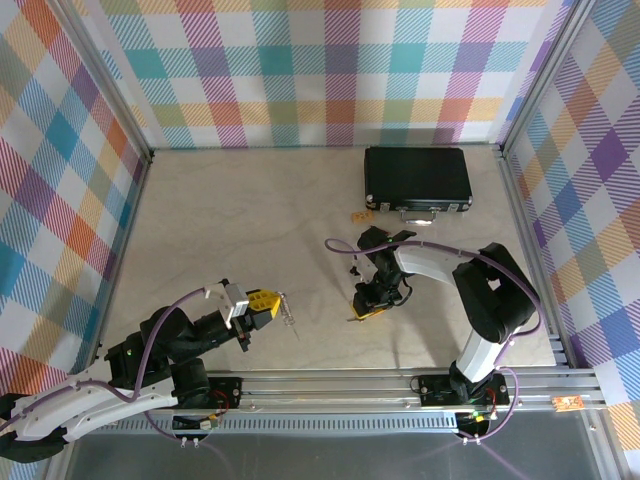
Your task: Put the keys on the keyring
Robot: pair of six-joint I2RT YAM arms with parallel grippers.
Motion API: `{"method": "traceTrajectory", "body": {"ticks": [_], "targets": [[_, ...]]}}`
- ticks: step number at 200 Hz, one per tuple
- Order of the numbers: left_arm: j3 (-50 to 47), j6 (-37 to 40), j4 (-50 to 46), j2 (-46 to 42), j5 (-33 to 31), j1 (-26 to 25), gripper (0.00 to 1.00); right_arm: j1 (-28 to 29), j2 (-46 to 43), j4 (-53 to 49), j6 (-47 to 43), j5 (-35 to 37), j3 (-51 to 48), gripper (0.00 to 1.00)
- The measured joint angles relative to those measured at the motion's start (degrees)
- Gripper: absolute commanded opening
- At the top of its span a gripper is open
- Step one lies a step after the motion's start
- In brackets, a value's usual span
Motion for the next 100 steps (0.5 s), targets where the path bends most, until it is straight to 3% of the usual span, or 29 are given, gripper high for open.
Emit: {"method": "traceTrajectory", "body": {"ticks": [70,100], "targets": [[0.0,0.0,0.0,-0.44,-0.02,0.0,0.0,0.0,0.02,0.0,-0.68,-0.33,0.0,0.25],[0.0,0.0,0.0,-0.5,-0.02,0.0,0.0,0.0,0.24,-0.02,-0.87,-0.33,-0.02,0.29]]}}
